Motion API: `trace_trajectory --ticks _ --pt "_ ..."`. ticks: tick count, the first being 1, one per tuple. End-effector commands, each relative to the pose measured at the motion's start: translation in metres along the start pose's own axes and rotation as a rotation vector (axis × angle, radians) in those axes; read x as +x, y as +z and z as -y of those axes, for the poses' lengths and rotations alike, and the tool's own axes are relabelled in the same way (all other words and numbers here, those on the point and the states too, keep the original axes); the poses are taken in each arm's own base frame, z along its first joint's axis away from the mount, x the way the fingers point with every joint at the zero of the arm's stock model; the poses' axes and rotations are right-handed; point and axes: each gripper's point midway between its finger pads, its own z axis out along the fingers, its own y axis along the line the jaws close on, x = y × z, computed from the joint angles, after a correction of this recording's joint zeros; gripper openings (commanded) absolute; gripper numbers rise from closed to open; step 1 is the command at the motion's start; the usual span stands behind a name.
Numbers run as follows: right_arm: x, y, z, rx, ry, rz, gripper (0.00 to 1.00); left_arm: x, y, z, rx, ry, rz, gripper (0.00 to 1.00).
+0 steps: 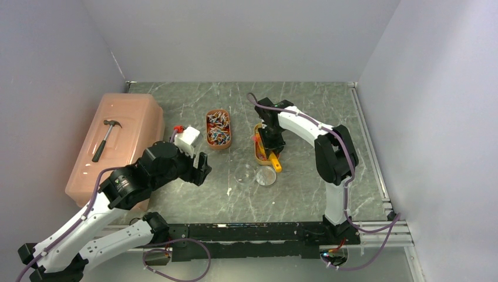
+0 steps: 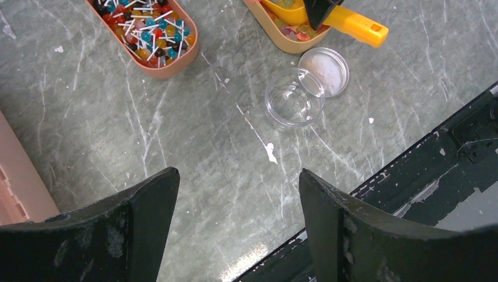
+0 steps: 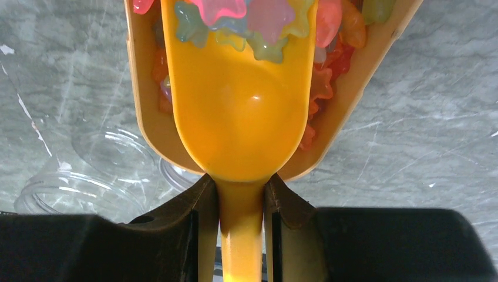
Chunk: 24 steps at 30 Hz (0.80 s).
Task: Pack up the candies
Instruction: Scoop the fake candies from the storage box.
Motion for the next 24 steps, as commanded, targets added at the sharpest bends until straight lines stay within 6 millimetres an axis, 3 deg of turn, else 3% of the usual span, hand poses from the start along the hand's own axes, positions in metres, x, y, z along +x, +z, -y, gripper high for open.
trace_trajectory --ticks 1,24 --pt "-0.015 0.005 0.004 0.014 0.02 0.075 0.0 -0.002 0.001 -0.002 -0.015 0.0 0.01 0.8" --pt "-0.012 0.013 0.011 0.026 -0.021 0.242 0.0 0.002 0.006 -0.005 -0.038 0.005 -0.016 0.79"
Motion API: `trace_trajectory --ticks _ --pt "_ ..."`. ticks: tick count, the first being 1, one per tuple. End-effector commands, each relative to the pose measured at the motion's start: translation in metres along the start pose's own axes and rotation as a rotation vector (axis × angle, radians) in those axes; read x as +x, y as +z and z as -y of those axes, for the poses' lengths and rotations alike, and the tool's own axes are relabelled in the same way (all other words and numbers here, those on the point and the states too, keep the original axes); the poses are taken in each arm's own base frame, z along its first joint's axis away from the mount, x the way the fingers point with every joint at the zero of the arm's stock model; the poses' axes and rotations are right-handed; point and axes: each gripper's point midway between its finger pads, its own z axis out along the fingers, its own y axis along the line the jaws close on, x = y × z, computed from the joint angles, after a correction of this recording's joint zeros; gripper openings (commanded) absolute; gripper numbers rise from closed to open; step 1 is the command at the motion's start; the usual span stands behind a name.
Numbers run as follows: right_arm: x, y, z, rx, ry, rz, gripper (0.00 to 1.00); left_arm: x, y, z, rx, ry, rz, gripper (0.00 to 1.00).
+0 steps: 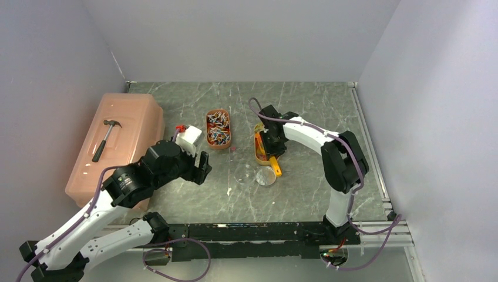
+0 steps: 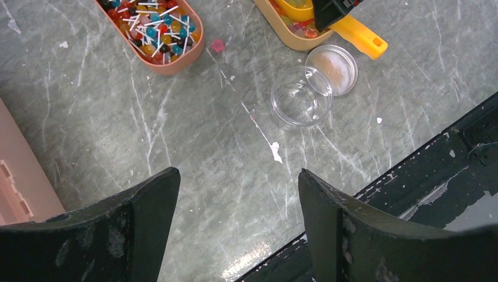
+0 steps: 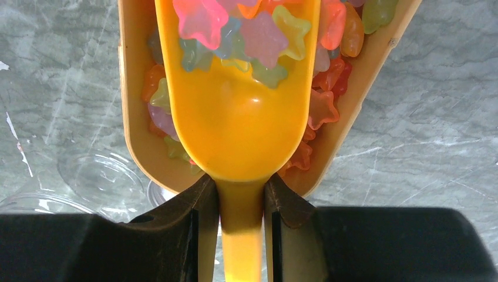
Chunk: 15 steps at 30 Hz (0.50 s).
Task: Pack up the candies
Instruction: Scoop the fake candies from the storage box.
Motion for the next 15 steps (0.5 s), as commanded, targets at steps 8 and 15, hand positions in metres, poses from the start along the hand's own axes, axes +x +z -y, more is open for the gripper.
trace_trajectory --ticks 8,15 --pt "-0.0103 -0.0032 0.0114 0.037 0.006 0.152 0.0 0.0016 0.0051 -0.004 -0.031 0.003 -0.015 0.79" --pt "-0.0105 -0.0091 0.0124 0.029 0.013 0.218 0.0 0.0036 0.0083 -0.0051 -0.041 0.005 -0.029 0.79"
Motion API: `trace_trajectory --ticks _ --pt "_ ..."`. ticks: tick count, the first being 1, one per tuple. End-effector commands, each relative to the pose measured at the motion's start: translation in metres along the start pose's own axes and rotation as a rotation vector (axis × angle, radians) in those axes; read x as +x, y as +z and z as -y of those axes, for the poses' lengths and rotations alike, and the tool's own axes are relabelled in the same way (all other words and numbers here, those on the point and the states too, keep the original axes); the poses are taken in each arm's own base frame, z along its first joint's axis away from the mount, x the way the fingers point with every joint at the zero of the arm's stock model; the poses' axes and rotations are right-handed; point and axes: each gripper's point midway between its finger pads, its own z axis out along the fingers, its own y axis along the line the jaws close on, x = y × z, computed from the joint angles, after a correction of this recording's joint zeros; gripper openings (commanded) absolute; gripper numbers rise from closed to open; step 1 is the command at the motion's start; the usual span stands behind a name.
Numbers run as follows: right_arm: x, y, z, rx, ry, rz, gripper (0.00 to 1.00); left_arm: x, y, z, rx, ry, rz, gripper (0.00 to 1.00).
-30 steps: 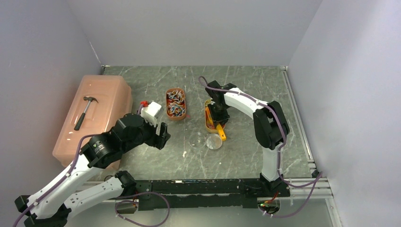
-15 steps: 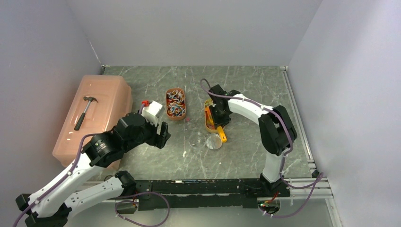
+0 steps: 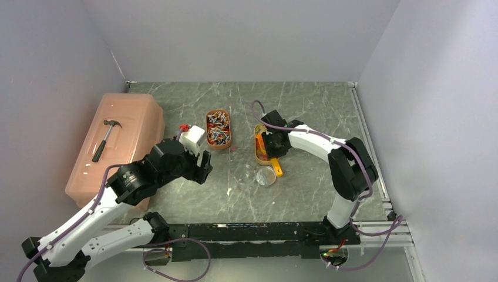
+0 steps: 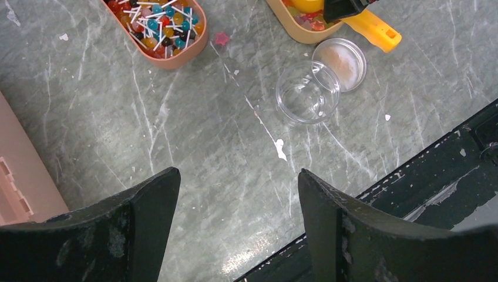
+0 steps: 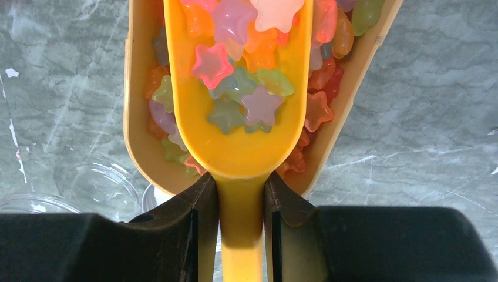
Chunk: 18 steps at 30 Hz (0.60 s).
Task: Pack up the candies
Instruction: Scoop the fake candies from the storage box.
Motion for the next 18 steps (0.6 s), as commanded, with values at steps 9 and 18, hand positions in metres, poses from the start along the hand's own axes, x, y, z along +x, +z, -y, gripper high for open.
trace_trajectory --ticks 9,18 --pt "-0.009 -0.018 0.012 0.032 0.019 0.156 0.0 0.004 0.008 -0.005 -0.038 0.005 -0.027 0.79" --pt "-0.015 -0.033 0.013 0.023 -0.003 0.24 0.0 0.006 0.013 -0.007 -0.058 0.011 -0.05 0.79"
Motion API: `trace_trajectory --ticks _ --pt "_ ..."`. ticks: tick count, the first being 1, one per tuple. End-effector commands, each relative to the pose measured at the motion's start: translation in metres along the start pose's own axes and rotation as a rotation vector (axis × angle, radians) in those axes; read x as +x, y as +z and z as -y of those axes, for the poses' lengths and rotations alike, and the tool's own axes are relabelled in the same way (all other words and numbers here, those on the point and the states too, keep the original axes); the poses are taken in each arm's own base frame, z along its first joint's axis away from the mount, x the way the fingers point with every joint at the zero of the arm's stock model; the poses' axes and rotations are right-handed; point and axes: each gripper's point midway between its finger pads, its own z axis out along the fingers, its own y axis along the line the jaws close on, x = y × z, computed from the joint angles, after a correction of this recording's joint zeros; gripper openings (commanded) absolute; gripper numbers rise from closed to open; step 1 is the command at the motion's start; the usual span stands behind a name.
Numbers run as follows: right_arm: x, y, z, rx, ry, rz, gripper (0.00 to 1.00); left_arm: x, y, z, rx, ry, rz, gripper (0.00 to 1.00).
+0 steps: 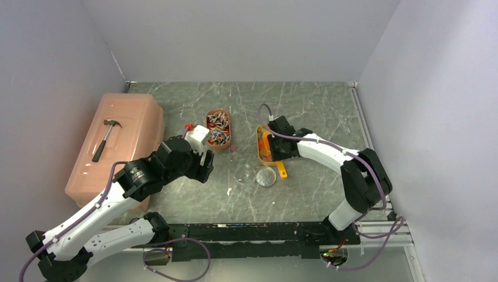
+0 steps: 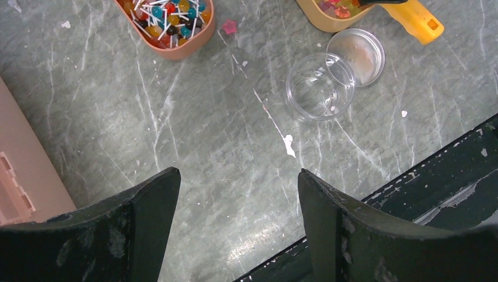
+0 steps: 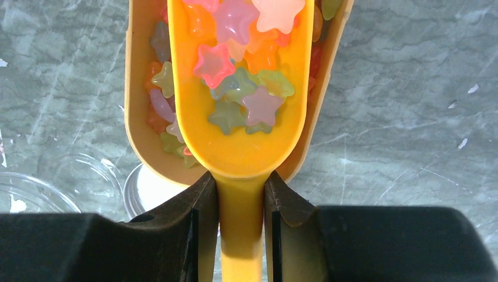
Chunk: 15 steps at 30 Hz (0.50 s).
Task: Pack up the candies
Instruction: Scoop the fake candies from the storage box.
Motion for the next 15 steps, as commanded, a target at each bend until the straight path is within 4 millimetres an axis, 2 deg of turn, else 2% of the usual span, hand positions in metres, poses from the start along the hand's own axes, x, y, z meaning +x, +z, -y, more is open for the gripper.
trace_trajectory --ticks 1,9,15 --pt "-0.025 -0.018 -0.001 -0.008 -0.006 0.13 0.0 0.0 0.001 -0.003 -0.023 -0.001 -0.001 0.78" --pt "-0.031 -0.044 -0.002 -0.03 -0.019 0.214 0.0 -0.001 0.002 -0.006 -0.036 -0.001 0.002 0.78" --pt "-0.027 -0.068 -0.01 -0.052 -0.067 0.251 0.0 -0.002 0.001 -0.008 -0.048 -0.004 0.007 0.78"
